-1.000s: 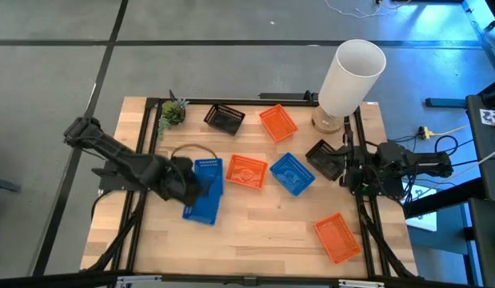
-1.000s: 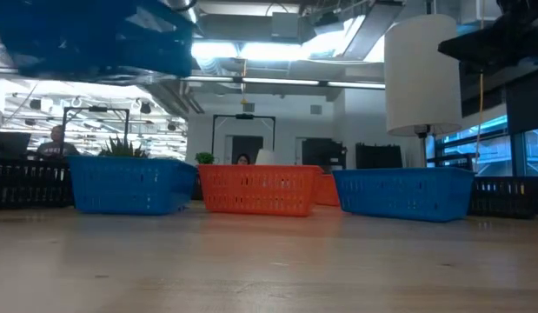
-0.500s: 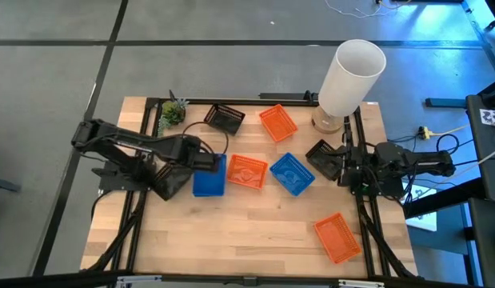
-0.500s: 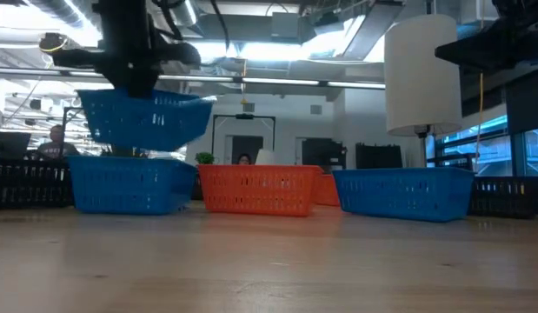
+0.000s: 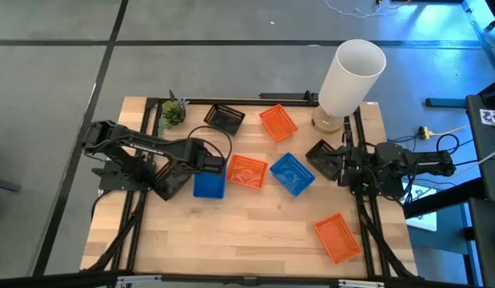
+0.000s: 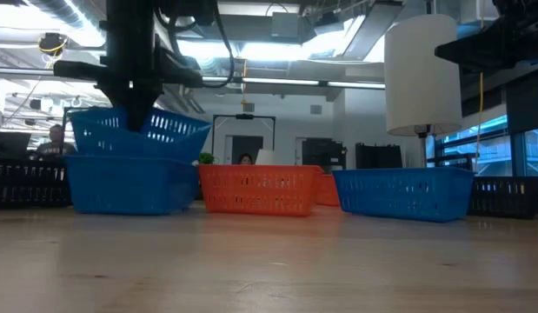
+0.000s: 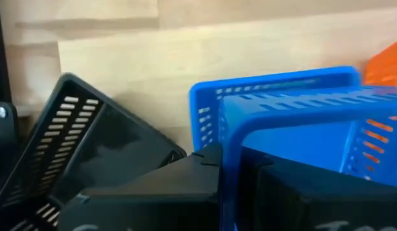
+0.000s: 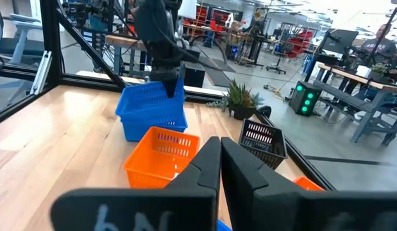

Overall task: Stack baskets by color
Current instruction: Stack the bottom blue bin on the top left blue bin, then stack the blue bin on the top left blue bin, then stack the left black bin on the top black bin

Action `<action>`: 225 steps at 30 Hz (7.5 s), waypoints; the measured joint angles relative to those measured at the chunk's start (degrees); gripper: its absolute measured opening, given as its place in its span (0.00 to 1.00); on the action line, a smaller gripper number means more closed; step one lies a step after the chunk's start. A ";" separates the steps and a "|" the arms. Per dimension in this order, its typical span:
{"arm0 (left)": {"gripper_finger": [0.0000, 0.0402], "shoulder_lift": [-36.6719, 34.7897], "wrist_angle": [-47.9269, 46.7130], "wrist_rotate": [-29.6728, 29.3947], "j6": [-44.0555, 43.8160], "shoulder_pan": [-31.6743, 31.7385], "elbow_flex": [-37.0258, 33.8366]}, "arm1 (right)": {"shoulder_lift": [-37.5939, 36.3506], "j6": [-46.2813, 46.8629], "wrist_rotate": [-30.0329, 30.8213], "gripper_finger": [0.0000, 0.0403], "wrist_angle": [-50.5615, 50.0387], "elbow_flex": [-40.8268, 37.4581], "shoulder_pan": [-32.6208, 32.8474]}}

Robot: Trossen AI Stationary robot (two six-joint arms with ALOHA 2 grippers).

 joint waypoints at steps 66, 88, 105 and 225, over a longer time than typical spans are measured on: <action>0.12 -20.37 -18.38 -31.58 18.22 -15.67 7.82 | 71.76 56.49 -21.22 0.23 -46.47 57.17 -2.89; 0.12 -21.25 -19.74 -30.77 19.71 -18.96 7.82 | 100.74 54.13 -29.21 0.27 -41.79 58.31 -8.86; 0.12 -21.25 -19.71 -24.97 19.23 -18.94 7.82 | 104.17 35.87 -21.22 0.01 -55.91 65.11 -9.79; 0.13 -44.46 18.10 -23.91 5.32 -45.91 -14.05 | 121.09 -55.49 -23.61 0.24 -38.56 104.15 -11.08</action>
